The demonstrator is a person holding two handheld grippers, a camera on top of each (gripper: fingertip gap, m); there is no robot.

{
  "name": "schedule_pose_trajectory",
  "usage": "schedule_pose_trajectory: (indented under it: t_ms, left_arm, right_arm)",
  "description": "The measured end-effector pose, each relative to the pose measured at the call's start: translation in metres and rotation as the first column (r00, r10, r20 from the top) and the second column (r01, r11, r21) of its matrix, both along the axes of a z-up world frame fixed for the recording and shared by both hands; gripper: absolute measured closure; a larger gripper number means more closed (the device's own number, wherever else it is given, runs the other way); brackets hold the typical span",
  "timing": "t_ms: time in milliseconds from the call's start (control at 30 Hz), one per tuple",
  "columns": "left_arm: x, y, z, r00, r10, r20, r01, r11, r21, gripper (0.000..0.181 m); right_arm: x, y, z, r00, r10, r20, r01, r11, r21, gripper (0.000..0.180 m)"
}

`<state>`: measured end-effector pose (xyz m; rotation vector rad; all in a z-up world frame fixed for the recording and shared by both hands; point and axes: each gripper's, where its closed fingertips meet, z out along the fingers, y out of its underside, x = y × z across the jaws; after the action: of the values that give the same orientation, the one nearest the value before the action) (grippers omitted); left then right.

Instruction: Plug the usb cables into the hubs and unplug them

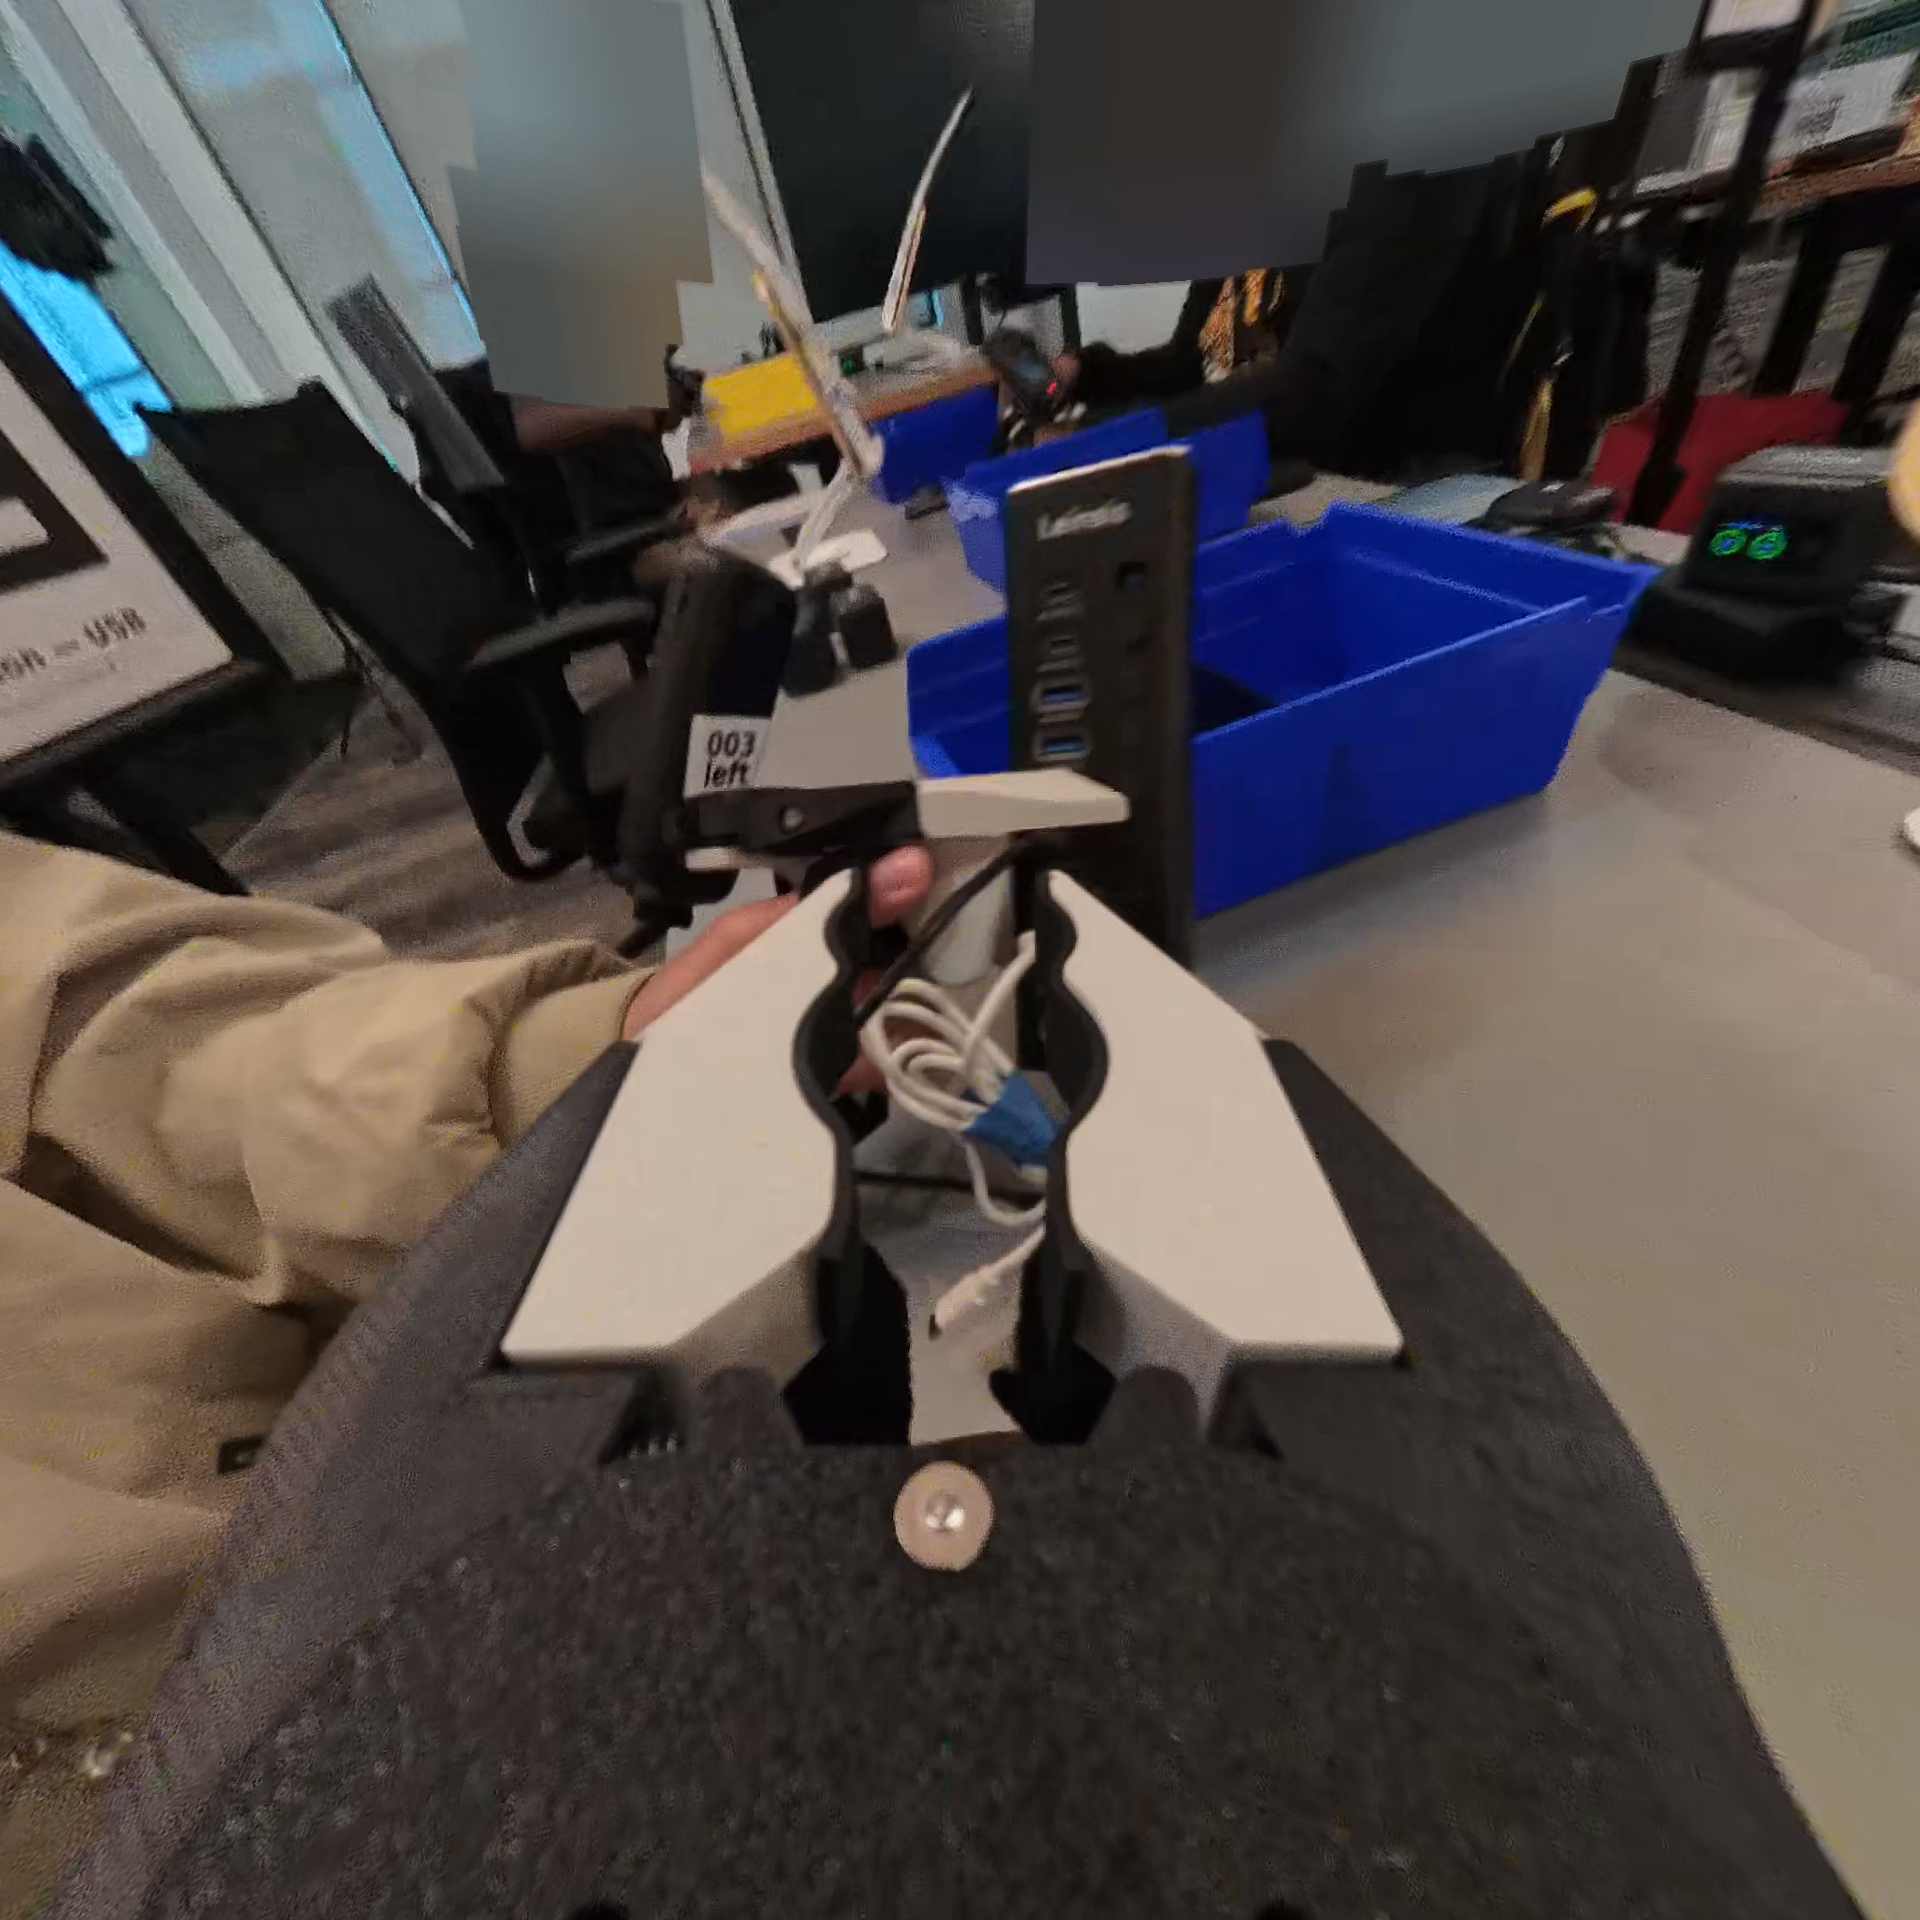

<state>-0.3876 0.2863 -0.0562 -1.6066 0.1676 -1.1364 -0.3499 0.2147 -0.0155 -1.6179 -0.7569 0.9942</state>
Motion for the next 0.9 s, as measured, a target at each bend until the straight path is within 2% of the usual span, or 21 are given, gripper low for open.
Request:
schedule_pose_trajectory:
  t_ms: [67, 133, 200, 267, 300, 367, 500, 600, 667, 767, 900]
  left_arm:
    - [-0.002, -0.002, 0.006, 0.998, -0.026, 0.054, 0.025, 1.0, 0.017, 0.153]
    - [-0.002, -0.005, 0.012, 0.996, -0.039, 0.084, 0.036, 0.999, 0.038, 0.153]
    - [0.003, -0.008, 0.015, 0.997, -0.043, 0.071, 0.039, 0.997, 0.063, 0.153]
    - [0.007, -0.01, 0.016, 0.999, -0.026, 0.034, 0.023, 0.996, 0.083, 0.153]
    - [0.008, -0.011, 0.016, 1.0, -0.015, 0.025, 0.013, 0.996, 0.09, 0.153]
    - [0.009, -0.012, 0.015, 1.0, 0.011, 0.008, -0.012, 0.997, 0.08, 0.153]
    - [0.003, -0.013, 0.014, 0.997, 0.074, -0.035, -0.07, 0.994, 0.087, 0.153]
    - [-0.003, -0.008, 0.013, 0.995, 0.092, -0.039, -0.088, 0.992, 0.092, 0.153]
    - [-0.003, -0.008, 0.013, 0.995, 0.091, -0.041, -0.086, 0.992, 0.094, 0.153]
    - [0.005, -0.013, 0.013, 0.995, 0.08, -0.065, -0.073, 0.991, 0.109, 0.153]
    - [0.021, -0.024, 0.014, 0.995, 0.05, -0.081, -0.041, 0.992, 0.119, 0.153]
  right_arm:
    - [0.035, 0.024, 0.005, 0.992, -0.108, -0.07, 0.104, 0.993, -0.062, 0.149]
    - [0.057, 0.042, -0.014, 0.981, -0.194, 0.005, 0.193, 0.975, -0.11, 0.146]
    - [0.044, 0.037, -0.034, 0.967, -0.201, 0.158, 0.209, 0.977, -0.038, 0.146]
    - [0.008, 0.019, -0.042, 0.96, -0.14, 0.243, 0.134, 0.99, 0.042, 0.146]
    - [-0.002, 0.016, -0.047, 0.944, -0.157, 0.29, 0.139, 0.987, 0.082, 0.155]
    - [-0.007, 0.018, -0.05, 0.897, -0.265, 0.353, 0.206, 0.959, 0.196, 0.154]
    - [-0.004, 0.016, -0.044, 0.896, -0.283, 0.341, 0.211, 0.949, 0.233, 0.156]
    - [-0.002, 0.013, -0.03, 0.951, -0.193, 0.24, 0.168, 0.978, 0.12, 0.152]
    - [-0.008, 0.009, -0.033, 0.965, -0.151, 0.213, 0.142, 0.988, 0.057, 0.149]
    - [-0.012, 0.015, -0.052, 0.932, -0.209, 0.295, 0.191, 0.978, 0.089, 0.149]
    - [-0.011, 0.019, -0.057, 0.915, -0.276, 0.295, 0.254, 0.961, 0.11, 0.156]
